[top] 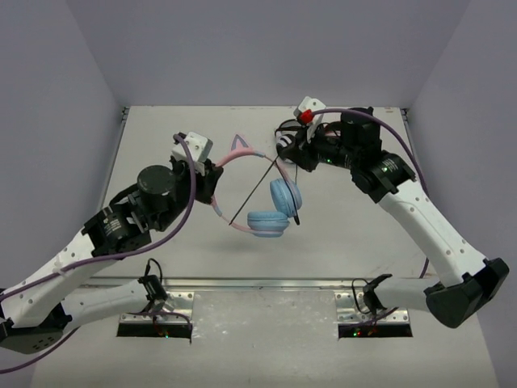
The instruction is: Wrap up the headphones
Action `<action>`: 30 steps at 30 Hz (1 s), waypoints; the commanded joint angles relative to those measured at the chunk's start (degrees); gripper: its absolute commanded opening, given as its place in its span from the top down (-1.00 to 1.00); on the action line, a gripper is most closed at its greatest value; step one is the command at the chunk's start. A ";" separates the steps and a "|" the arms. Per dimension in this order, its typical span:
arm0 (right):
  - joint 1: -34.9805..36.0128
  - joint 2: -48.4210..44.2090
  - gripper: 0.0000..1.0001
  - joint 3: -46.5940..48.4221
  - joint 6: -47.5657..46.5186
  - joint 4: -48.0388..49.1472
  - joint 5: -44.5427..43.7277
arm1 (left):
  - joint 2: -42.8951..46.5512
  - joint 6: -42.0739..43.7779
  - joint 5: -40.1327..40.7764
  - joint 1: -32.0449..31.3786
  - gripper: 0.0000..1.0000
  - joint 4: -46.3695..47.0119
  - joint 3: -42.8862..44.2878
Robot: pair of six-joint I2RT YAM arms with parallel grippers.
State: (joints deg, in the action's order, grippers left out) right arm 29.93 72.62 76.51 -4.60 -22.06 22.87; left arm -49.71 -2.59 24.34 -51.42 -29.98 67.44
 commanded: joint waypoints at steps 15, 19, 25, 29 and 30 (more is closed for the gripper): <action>-2.69 -7.05 0.71 -11.90 22.50 34.35 15.79 | 0.49 -5.32 -7.90 -1.05 0.99 10.46 13.33; -2.69 -5.56 0.64 -17.52 29.90 44.64 18.78 | 0.32 -6.99 -7.20 -1.05 0.99 11.87 14.99; -2.69 -2.75 0.65 -22.45 36.32 56.58 18.87 | -0.82 -7.17 -4.39 -1.05 0.99 11.96 18.86; -2.60 -0.82 0.69 -26.76 40.36 64.40 18.96 | -2.84 -6.64 -1.41 -1.05 0.99 10.64 23.34; -2.51 -0.20 0.73 -27.55 42.20 65.99 19.22 | -3.45 -6.55 -0.96 -1.05 0.99 10.73 24.92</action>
State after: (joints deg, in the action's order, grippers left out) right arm 27.51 71.42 50.33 32.01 33.10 40.91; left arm -52.84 -6.52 20.78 -51.83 -27.03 87.37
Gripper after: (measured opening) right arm 0.143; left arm 0.131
